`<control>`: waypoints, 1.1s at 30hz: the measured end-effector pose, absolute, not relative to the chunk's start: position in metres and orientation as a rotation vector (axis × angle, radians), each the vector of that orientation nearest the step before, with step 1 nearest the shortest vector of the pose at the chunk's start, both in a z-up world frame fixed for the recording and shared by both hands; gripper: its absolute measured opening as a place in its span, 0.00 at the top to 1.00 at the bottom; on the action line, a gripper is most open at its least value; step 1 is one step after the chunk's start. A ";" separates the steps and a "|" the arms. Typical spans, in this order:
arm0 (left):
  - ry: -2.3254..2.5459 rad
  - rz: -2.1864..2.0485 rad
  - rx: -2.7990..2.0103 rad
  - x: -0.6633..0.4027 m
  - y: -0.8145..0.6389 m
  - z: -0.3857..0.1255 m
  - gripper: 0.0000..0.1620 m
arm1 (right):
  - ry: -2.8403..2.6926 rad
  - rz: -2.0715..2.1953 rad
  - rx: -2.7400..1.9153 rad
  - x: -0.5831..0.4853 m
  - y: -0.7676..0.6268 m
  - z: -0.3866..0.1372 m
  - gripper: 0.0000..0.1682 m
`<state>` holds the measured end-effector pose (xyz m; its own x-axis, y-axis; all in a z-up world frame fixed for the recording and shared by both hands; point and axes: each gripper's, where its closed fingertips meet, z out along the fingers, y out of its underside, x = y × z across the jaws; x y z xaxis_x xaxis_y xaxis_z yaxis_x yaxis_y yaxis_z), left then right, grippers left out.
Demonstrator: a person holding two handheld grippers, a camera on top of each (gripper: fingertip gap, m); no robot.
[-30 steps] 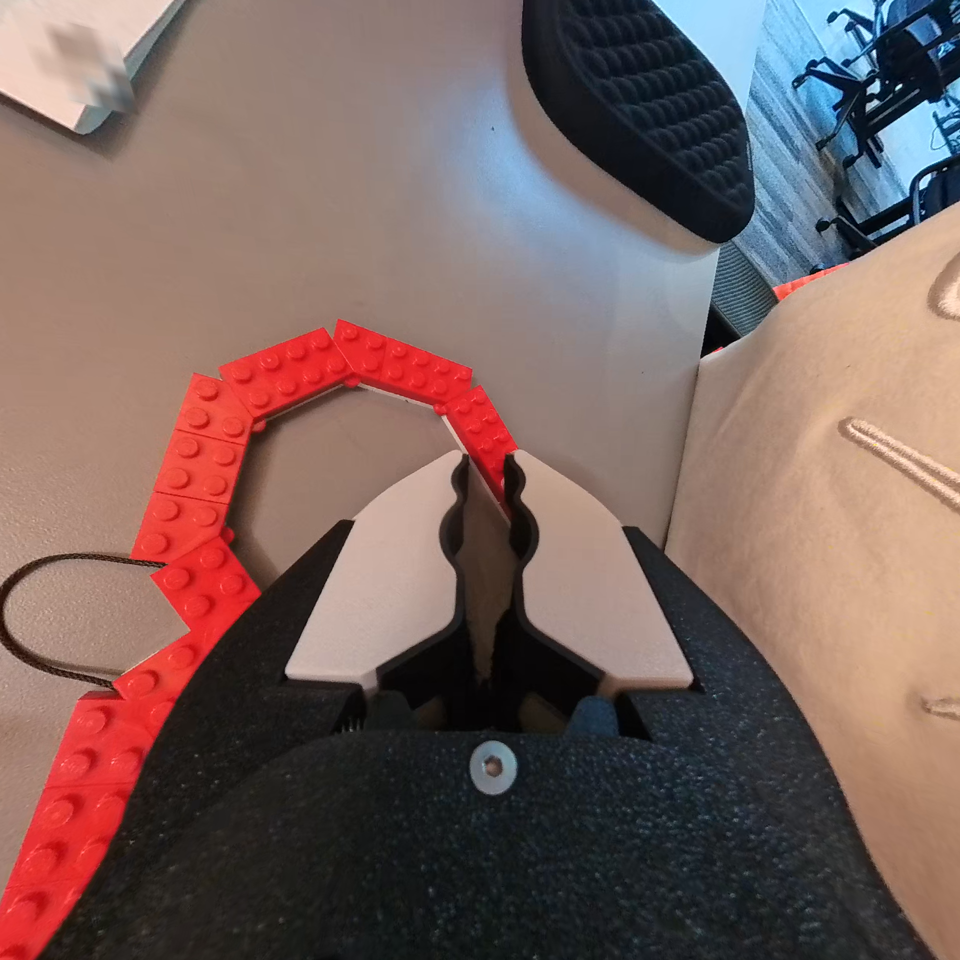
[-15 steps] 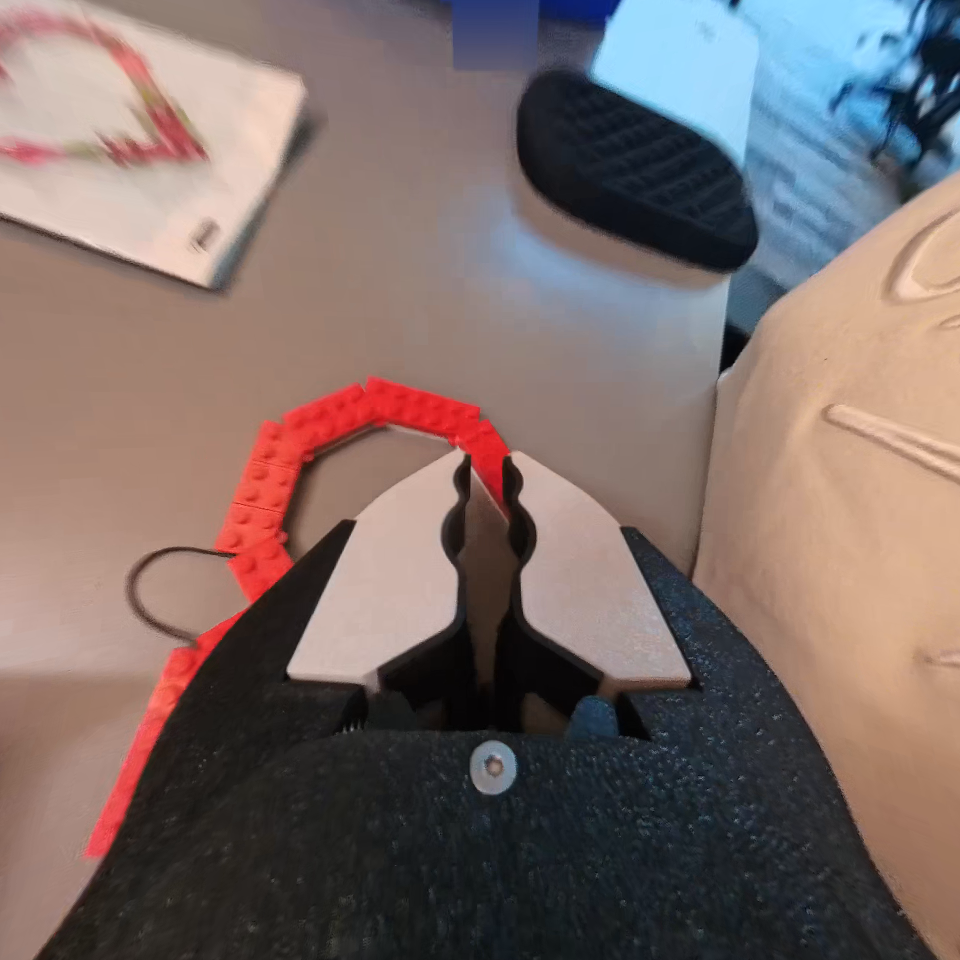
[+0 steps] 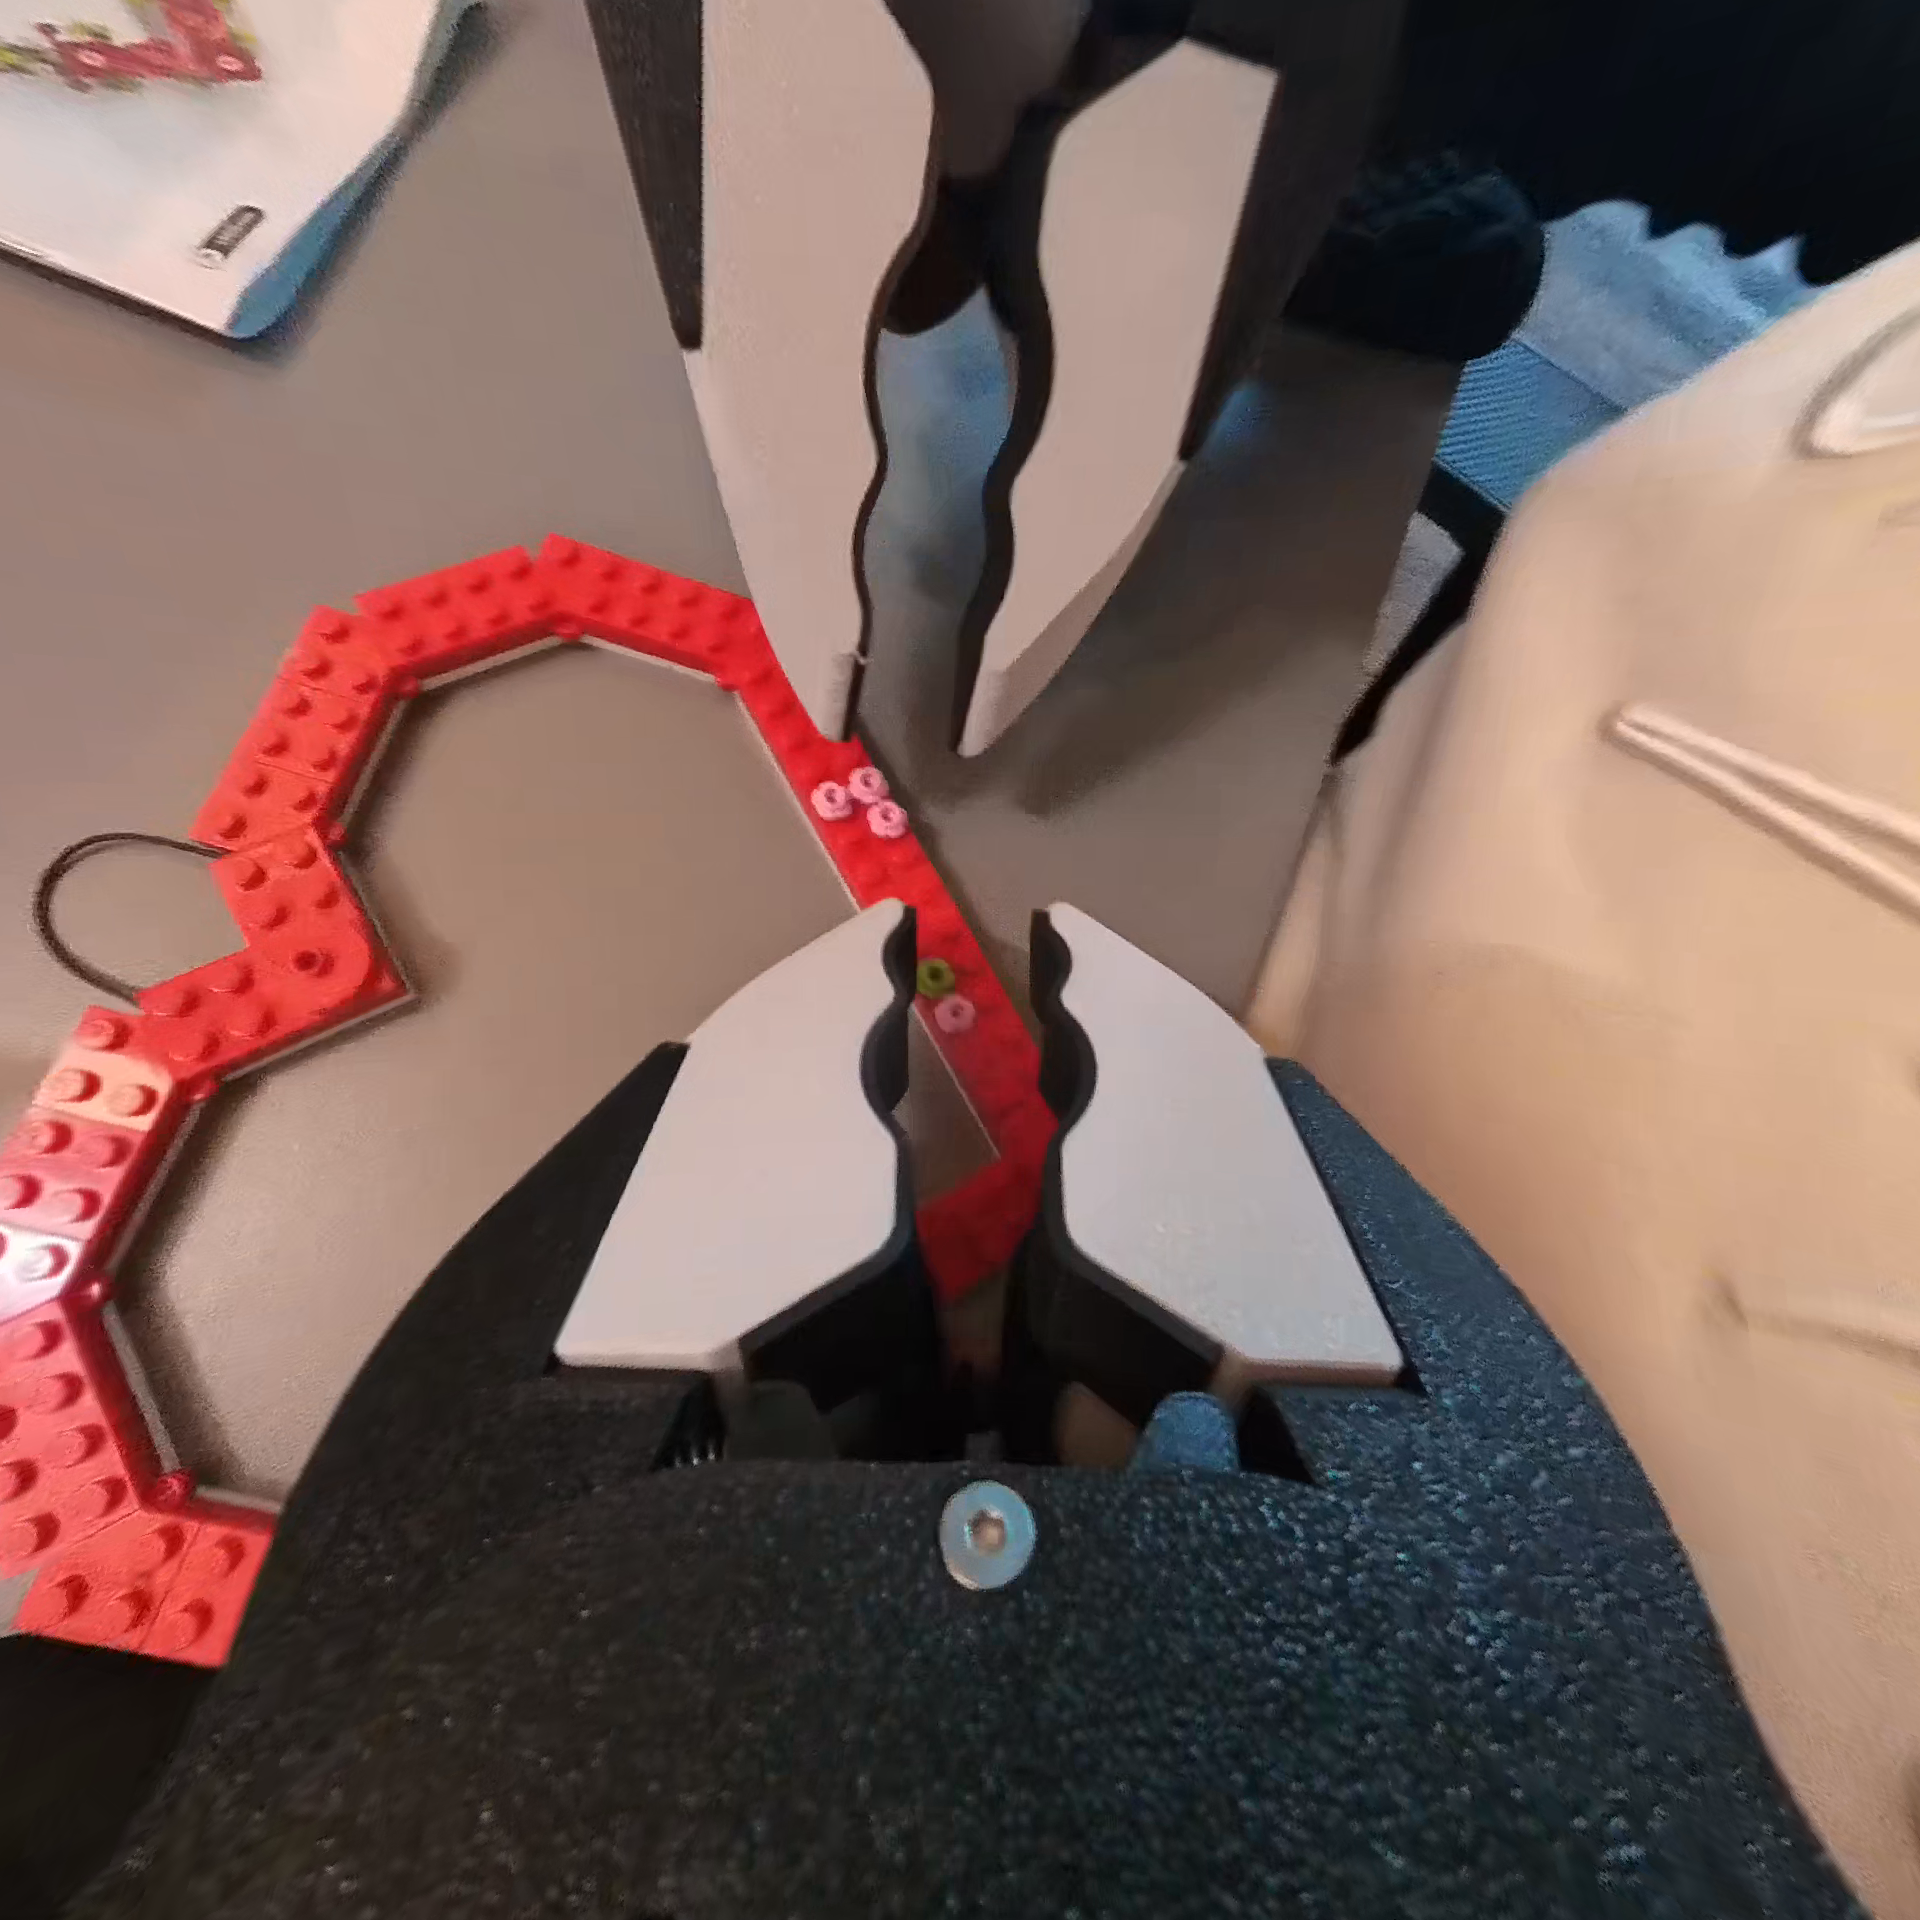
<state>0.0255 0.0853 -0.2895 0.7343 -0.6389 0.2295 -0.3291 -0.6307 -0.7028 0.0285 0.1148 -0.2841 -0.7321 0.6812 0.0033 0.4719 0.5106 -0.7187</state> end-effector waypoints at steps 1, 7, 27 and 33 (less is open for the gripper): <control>0.700 -0.564 -2.288 0.024 0.091 -0.292 0.86 | -2.468 1.069 -0.954 0.027 0.116 -0.283 0.90; 0.659 -0.529 -2.328 0.027 0.104 -0.307 0.83 | -2.550 1.085 -0.774 0.022 0.115 -0.293 0.86; 0.688 -0.688 -2.273 0.029 0.103 -0.309 0.86 | -2.641 1.344 -0.635 0.025 0.111 -0.303 0.91; 0.700 -0.696 -2.274 0.029 0.102 -0.309 0.86 | -2.619 1.279 -0.560 0.025 0.110 -0.304 0.91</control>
<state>0.0292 0.1021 -0.3095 0.7167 -0.6358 0.2865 -0.2903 -0.6455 -0.7064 0.0249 0.1105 -0.3038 -0.9143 0.4050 -0.0089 0.2561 0.5608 -0.7873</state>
